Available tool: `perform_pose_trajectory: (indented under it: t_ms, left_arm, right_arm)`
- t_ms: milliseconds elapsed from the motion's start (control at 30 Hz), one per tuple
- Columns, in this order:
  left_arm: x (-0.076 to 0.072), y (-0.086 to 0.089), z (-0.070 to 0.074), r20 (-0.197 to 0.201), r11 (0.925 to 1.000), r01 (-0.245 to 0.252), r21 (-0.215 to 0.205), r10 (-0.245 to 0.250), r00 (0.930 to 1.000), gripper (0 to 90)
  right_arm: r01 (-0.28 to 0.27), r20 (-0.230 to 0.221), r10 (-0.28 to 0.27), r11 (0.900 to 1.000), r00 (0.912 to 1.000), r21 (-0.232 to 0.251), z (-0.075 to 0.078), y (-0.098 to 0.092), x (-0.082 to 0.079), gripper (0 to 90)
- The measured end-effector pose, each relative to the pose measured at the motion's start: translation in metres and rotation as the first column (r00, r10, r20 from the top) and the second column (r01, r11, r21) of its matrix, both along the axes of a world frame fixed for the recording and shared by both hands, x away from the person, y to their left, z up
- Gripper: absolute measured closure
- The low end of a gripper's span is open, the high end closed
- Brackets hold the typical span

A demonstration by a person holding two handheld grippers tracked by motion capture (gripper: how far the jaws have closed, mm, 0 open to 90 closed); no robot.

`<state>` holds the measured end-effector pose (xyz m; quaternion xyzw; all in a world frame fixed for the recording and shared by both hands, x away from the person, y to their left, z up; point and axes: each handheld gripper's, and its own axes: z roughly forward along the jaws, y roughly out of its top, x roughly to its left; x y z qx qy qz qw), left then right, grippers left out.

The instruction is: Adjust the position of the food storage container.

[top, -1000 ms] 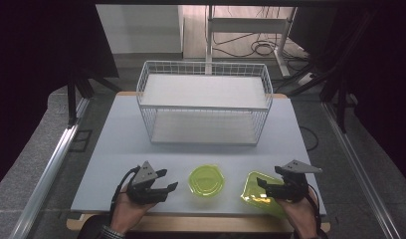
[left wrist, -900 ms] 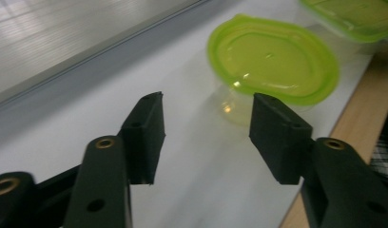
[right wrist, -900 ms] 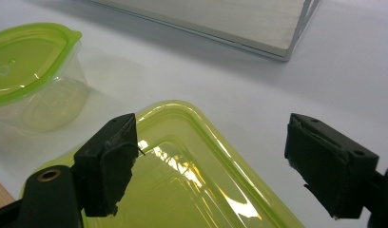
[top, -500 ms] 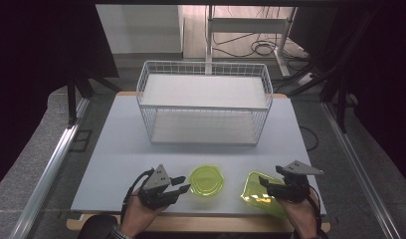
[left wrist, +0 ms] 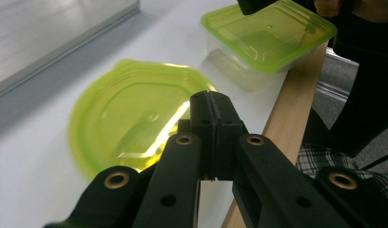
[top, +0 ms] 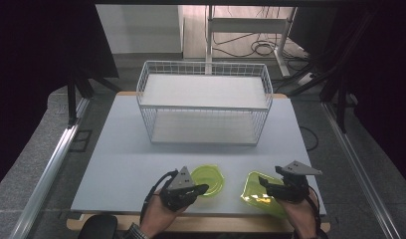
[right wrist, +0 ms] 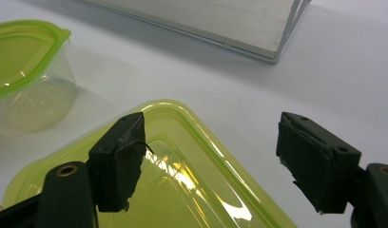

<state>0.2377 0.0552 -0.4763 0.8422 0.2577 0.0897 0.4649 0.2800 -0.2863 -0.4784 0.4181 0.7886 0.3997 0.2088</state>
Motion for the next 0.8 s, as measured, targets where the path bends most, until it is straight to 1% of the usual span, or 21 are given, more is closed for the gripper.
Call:
perform_pose_trajectory:
  t_ms: [133,200,233,267,333,367,433,467,500,533,600,633,700,733,800]
  left_arm:
    - [0.005,-0.018,0.0,-0.009,0.9996,0.021,0.019,-0.021,0.9997,90.0]
    - [0.008,-0.026,0.001,-0.013,0.9994,0.026,0.022,-0.025,0.9996,90.0]
    - [0.011,-0.034,0.001,-0.018,0.9992,0.034,0.023,-0.033,0.9993,90.0]
    - [0.011,-0.034,0.001,-0.018,0.9992,0.034,0.023,-0.033,0.9993,90.0]
    - [0.015,-0.041,0.001,-0.017,0.9991,0.034,0.026,-0.034,0.9993,90.0]
    - [0.016,-0.044,0.001,-0.021,0.9988,0.036,0.032,-0.036,0.9991,90.0]
    - [0.019,-0.051,-0.001,-0.031,0.9988,0.041,0.026,-0.041,0.9987,90.0]
    - [0.022,-0.057,-0.004,-0.027,0.9979,0.042,0.05,-0.041,0.9988,90.0]
    - [0.023,-0.059,-0.006,-0.024,0.9973,0.039,0.062,-0.038,0.999,90.0]
    - [0.023,-0.059,-0.006,-0.024,0.9973,0.039,0.062,-0.038,0.999,90.0]
    - [0.024,-0.061,-0.009,-0.022,0.9955,0.033,0.089,-0.031,0.9993,90.0]
    - [0.024,-0.061,-0.01,-0.021,0.9953,0.025,0.094,-0.023,0.9995,90.0]
    - [0.026,-0.059,-0.011,-0.032,0.9965,0.029,0.078,-0.027,0.9991,90.0]
    - [0.026,-0.057,-0.01,-0.023,0.9947,0.029,0.098,-0.027,0.9994,90.0]
    - [0.027,-0.055,-0.01,-0.025,0.9949,0.024,0.098,-0.021,0.9995,90.0]
  right_arm:
    - [0.004,0.005,-0.004,1.0,1.0,0.004,0.001,0.0,0.0,25.3]
    - [0.006,0.006,-0.006,1.0,1.0,0.005,0.001,0.0,-0.001,25.3]
    - [0.006,0.006,-0.006,1.0,1.0,0.007,0.001,0.0,-0.001,25.3]
    - [0.007,0.005,-0.007,1.0,1.0,0.008,0.001,0.0,0.0,25.2]
    - [0.008,0.003,-0.008,1.0,1.0,0.007,0.001,0.0,0.0,25.1]
    - [0.01,0.002,-0.01,1.0,0.9999,0.006,0.0,0.0,0.0,25.0]
    - [0.014,0.003,-0.014,1.0,0.9999,0.005,0.0,-0.001,0.0,24.7]
    - [0.019,0.002,-0.019,1.0,0.9998,0.011,0.001,-0.002,0.0,24.4]
    - [0.02,0.003,-0.02,1.0,0.9998,0.013,0.001,-0.003,0.0,24.3]
    - [0.02,0.003,-0.02,1.0,0.9998,0.013,0.001,-0.003,0.0,24.3]
    - [0.022,0.005,-0.022,1.0,0.9998,0.014,0.001,-0.003,0.0,24.1]
    - [0.022,0.005,-0.022,1.0,0.9997,0.014,0.001,-0.003,0.0,24.0]
    - [0.023,0.003,-0.023,1.0,0.9997,0.015,0.001,-0.003,0.0,23.5]
    - [0.029,-0.002,-0.029,0.999,0.9996,0.013,0.001,-0.003,0.0,23.1]
    - [0.028,-0.002,-0.028,0.999,0.9996,0.016,0.001,-0.003,0.0,22.9]
